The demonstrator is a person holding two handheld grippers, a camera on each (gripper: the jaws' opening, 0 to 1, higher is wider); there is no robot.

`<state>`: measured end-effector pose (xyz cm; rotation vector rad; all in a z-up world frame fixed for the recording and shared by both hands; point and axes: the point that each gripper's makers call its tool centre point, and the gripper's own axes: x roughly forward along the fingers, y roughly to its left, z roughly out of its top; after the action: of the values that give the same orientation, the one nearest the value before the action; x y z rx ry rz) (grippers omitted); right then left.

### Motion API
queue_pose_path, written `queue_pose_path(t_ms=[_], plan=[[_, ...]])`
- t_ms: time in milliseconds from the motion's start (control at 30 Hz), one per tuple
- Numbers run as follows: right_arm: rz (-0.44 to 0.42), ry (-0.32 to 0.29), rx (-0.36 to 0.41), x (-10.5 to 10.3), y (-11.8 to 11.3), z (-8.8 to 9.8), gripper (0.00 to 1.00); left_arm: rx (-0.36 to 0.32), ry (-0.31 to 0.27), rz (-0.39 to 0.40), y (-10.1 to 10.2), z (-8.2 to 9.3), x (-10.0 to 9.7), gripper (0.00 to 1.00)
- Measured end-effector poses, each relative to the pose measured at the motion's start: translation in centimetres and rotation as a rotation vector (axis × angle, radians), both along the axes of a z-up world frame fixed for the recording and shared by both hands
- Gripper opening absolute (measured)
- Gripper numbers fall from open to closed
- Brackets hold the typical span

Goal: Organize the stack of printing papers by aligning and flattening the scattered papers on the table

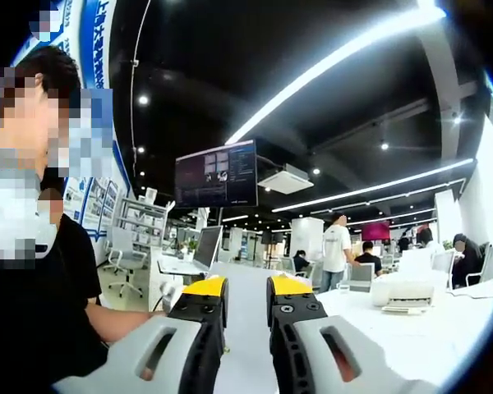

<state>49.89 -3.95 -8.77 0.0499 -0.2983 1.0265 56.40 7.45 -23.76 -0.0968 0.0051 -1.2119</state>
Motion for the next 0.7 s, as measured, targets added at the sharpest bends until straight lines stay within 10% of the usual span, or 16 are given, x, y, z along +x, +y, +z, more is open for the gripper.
queue_pose_path(t_ms=[700], plan=[[-0.019,0.025,-0.020,-0.1,-0.6,-0.9,0.15,0.009,-0.069,0.135,2.1,0.2,2.6,0.06]])
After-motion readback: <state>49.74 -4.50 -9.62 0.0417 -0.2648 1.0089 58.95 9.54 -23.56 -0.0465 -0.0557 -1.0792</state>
